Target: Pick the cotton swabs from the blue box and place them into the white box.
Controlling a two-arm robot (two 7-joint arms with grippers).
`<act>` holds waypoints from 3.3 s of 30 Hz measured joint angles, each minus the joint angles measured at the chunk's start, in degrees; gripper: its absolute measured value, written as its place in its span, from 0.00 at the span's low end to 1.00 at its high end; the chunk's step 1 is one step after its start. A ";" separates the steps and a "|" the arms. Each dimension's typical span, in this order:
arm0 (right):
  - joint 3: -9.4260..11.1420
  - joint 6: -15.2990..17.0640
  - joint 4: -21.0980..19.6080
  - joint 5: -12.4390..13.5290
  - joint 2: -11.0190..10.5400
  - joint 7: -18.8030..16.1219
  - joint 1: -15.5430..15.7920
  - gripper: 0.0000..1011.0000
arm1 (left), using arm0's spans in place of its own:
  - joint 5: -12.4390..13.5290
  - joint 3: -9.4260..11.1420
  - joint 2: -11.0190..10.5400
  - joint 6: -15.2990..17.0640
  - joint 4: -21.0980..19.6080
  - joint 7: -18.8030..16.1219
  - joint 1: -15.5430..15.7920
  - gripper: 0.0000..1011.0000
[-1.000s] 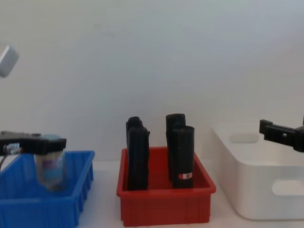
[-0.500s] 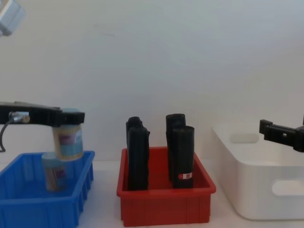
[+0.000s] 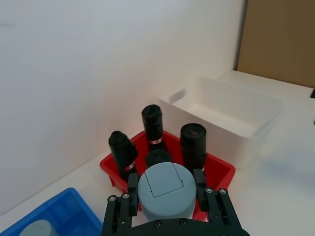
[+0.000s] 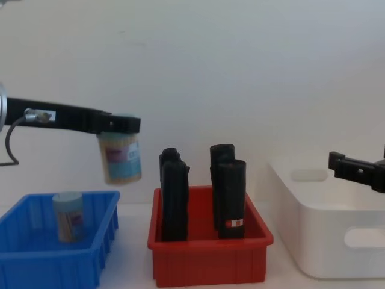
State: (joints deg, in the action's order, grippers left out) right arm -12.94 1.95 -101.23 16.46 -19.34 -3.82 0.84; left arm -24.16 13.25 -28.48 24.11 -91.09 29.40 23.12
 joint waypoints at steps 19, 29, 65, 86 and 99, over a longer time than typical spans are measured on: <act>-0.76 0.87 -0.57 -2.06 0.31 -3.22 -0.54 0.99 | -0.88 0.38 -0.37 2.13 -2.52 4.89 0.73 0.66; -2.13 2.64 -0.93 -5.26 1.10 -8.88 -2.07 0.99 | -1.01 0.43 -0.41 2.44 -2.84 5.58 0.82 0.66; -8.71 10.30 13.25 -15.64 12.89 -28.42 -19.39 0.99 | -1.11 0.47 -0.47 2.67 -3.17 6.19 0.91 0.66; -10.52 9.23 22.62 -16.97 17.66 -29.57 -26.24 0.87 | -1.10 0.46 -0.46 2.66 -3.17 6.21 0.91 0.66; -10.95 8.62 26.34 -17.11 19.15 -29.02 -28.76 0.63 | -1.10 0.44 -0.46 2.65 -3.16 6.15 0.91 0.73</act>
State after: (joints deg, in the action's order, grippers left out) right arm -23.89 10.57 -74.89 -0.65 -0.18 -32.85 -27.92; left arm -25.26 13.68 -28.95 26.76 -94.25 35.55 24.02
